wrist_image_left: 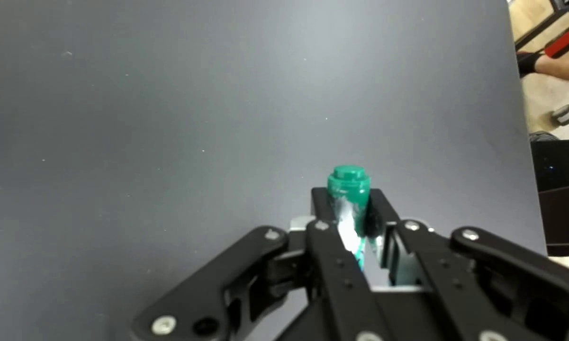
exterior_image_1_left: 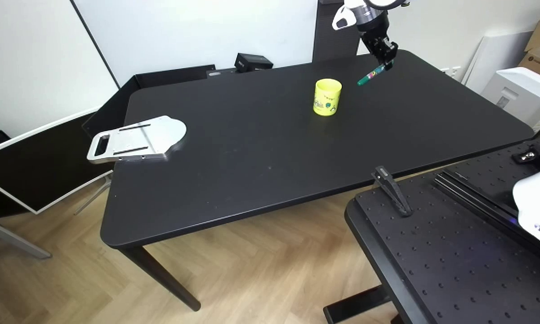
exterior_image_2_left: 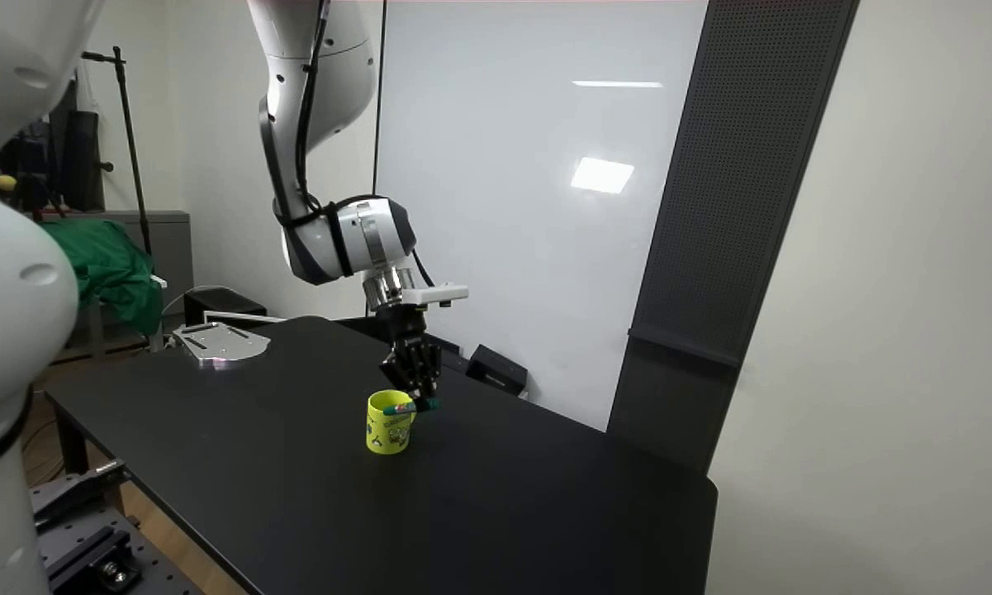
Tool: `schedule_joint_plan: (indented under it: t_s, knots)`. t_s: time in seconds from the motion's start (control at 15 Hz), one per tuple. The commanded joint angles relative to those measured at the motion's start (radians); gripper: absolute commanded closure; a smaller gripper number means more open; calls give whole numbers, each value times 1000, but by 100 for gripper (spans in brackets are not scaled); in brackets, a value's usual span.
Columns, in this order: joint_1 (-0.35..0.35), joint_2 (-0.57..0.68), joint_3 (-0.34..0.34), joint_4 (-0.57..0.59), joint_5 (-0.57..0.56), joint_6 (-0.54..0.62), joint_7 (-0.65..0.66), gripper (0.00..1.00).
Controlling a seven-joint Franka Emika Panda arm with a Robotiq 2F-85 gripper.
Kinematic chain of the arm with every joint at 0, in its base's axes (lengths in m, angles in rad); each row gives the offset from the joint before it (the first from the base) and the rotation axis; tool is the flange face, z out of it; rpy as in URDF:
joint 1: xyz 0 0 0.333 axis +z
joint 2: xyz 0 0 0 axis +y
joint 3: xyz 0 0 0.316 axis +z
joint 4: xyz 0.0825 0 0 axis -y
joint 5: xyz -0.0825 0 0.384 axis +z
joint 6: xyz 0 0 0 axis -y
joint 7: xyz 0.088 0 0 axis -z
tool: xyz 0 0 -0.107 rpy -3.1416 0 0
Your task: Move the marker from the table and put it inside the green cup
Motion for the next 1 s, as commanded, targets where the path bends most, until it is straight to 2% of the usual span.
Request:
schedule_joint_plan:
  t_s: [0.0,0.93]
  knots:
    - [9,-2,24,40,-113,-39,79,94]
    - [15,109,80,170,-367,-35,195,94]
